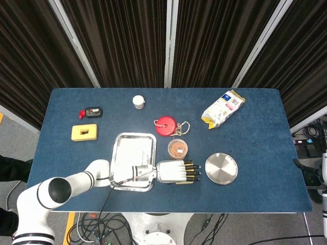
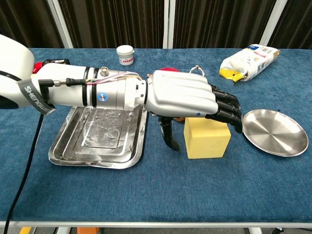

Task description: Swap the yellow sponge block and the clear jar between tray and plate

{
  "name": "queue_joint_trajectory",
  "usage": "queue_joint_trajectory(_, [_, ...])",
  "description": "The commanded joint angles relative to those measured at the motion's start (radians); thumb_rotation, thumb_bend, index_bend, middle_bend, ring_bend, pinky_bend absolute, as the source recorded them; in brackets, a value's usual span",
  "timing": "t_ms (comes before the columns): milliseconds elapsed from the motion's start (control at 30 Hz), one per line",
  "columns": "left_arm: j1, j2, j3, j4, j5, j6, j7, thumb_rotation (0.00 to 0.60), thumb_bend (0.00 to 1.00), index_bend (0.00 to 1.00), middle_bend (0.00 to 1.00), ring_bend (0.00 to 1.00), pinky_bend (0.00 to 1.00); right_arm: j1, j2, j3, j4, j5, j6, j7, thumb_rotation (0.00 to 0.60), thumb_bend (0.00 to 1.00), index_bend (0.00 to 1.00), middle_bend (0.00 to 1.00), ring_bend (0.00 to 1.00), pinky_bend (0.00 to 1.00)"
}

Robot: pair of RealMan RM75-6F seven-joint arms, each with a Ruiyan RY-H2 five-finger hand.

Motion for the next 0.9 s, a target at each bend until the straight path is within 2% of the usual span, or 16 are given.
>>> queue_joint_trajectory(33, [-0.012, -0.023, 0.009, 0.035, -0.003, -0.001, -0.009, 0.600, 0.04, 0.15, 0.12, 0.06, 0.22, -0.003, 0.000, 0.001, 0.005, 0.001, 0.001, 0.007, 0.600, 0.00, 0.00, 0.00, 0.00, 0.00])
queue_joint_trajectory(200, [-0.028, -0.041, 0.022, 0.079, -0.013, -0.017, -0.033, 0.600, 0.04, 0.16, 0.13, 0.06, 0.22, -0.006, 0.000, 0.002, 0.013, 0.000, 0.002, 0.020, 0.600, 0.00, 0.00, 0.00, 0.00, 0.00])
queue_joint_trajectory(300, [-0.030, -0.044, 0.032, 0.092, -0.017, -0.015, -0.044, 0.600, 0.05, 0.19, 0.17, 0.06, 0.22, -0.007, -0.003, 0.003, 0.019, 0.000, 0.003, 0.026, 0.600, 0.00, 0.00, 0.00, 0.00, 0.00])
queue_joint_trajectory(500, [-0.018, -0.047, 0.034, 0.095, -0.024, 0.032, -0.017, 0.600, 0.15, 0.31, 0.28, 0.12, 0.27, -0.007, -0.004, 0.004, 0.018, -0.005, 0.005, 0.028, 0.600, 0.00, 0.00, 0.00, 0.00, 0.00])
queue_joint_trajectory(667, [-0.002, -0.028, 0.035, 0.060, -0.029, 0.066, 0.021, 0.600, 0.19, 0.38, 0.36, 0.19, 0.33, -0.006, -0.004, 0.006, 0.013, -0.005, 0.005, 0.023, 0.600, 0.00, 0.00, 0.00, 0.00, 0.00])
queue_joint_trajectory(900, [0.033, 0.066, 0.033, -0.070, -0.044, 0.117, 0.089, 0.600, 0.20, 0.40, 0.38, 0.21, 0.34, -0.003, -0.002, 0.007, 0.003, -0.010, 0.005, 0.015, 0.600, 0.00, 0.00, 0.00, 0.00, 0.00])
